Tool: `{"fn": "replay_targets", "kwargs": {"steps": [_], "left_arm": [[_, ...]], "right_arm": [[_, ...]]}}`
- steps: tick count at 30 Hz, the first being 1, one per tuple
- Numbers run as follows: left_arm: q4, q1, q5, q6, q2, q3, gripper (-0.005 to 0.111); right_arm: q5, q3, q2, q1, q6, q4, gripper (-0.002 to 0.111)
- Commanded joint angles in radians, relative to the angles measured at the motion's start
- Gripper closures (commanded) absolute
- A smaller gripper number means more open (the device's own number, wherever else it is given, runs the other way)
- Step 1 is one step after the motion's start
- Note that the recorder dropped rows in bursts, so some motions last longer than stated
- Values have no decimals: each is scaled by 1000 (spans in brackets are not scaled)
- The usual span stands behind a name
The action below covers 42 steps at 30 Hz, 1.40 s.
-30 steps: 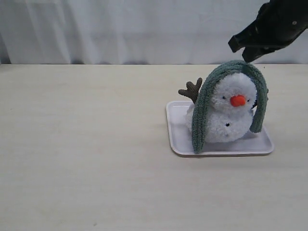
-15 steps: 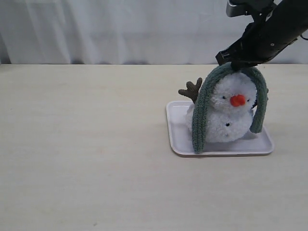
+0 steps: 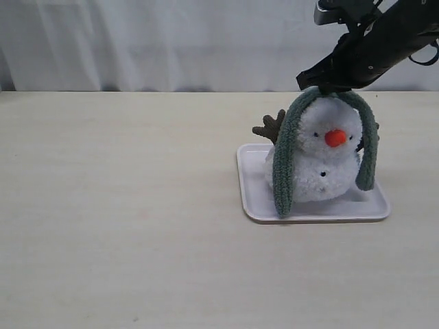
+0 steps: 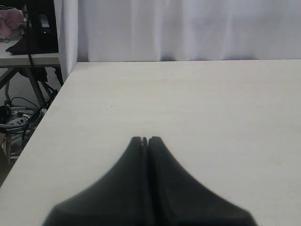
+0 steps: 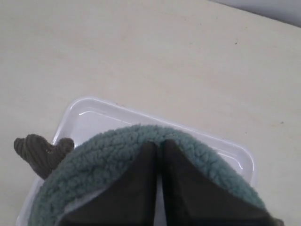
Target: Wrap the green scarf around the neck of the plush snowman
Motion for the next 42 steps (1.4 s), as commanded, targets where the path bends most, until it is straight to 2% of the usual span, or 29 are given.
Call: {"fn": "replay_targets", "kwargs": {"steps": [1,17,31,35,39,42], "left_arm": [[-4,1,-13,-1,-2,3,107],[-4,1,-13,-1,-2,3,107],[-4,1,-13,-1,-2,3,107],[-4,1,-13,-1,-2,3,107],[-4,1,-13,-1,-2,3,107],[-4,1,-13,-1,-2,3,107]], "right_arm": [[-50,3,2,-2,-16,4,104],[-35,3,90,-2,-32,4,104],[-20,3,-6,-2,-32,-21,104],[21,3,-59,-2,-1,-21,92],[98,3,-104,-10,62,-86,71],[180,3,-124,-45,116,-127,64]]}}
